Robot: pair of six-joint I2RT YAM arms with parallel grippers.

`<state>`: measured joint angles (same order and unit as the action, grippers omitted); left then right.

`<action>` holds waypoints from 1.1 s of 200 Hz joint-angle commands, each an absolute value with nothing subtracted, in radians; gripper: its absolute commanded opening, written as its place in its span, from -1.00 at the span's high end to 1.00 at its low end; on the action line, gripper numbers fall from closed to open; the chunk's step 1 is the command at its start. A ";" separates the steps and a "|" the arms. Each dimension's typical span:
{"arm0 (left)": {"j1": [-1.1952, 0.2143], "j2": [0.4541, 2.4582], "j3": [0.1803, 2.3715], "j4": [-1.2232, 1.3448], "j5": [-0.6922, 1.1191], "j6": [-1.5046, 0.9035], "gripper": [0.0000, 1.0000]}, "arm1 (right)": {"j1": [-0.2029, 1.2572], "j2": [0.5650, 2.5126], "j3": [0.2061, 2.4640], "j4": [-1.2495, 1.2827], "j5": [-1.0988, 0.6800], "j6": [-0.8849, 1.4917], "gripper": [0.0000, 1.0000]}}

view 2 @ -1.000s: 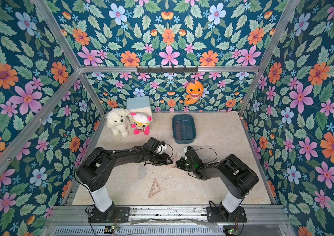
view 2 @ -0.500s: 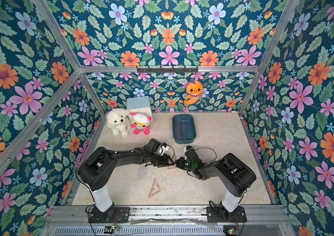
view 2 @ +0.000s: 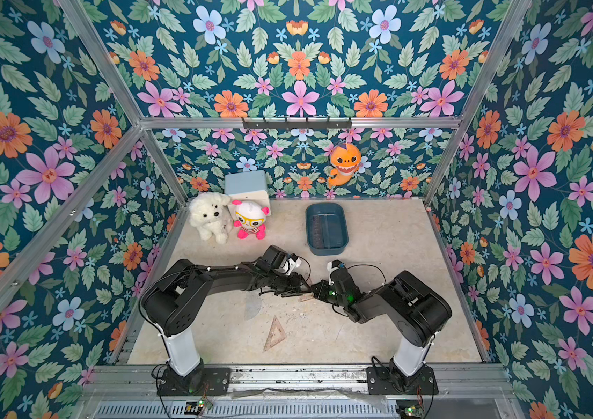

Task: Put the scattered rulers into the storage box
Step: Pick up the ruler from the center of the board.

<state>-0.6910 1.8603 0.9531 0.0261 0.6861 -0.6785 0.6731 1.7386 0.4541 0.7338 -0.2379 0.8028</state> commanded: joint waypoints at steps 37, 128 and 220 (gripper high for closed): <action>-0.695 1.883 0.969 0.029 0.628 -0.707 -0.05 | 0.673 1.762 0.411 0.552 -0.235 0.820 0.97; -0.704 1.898 0.980 0.019 0.611 -0.706 0.64 | 0.661 1.708 0.406 0.528 -0.255 0.814 0.97; -0.665 1.795 1.098 0.054 0.738 -0.745 1.00 | 0.523 1.200 0.500 0.147 -0.447 0.729 0.51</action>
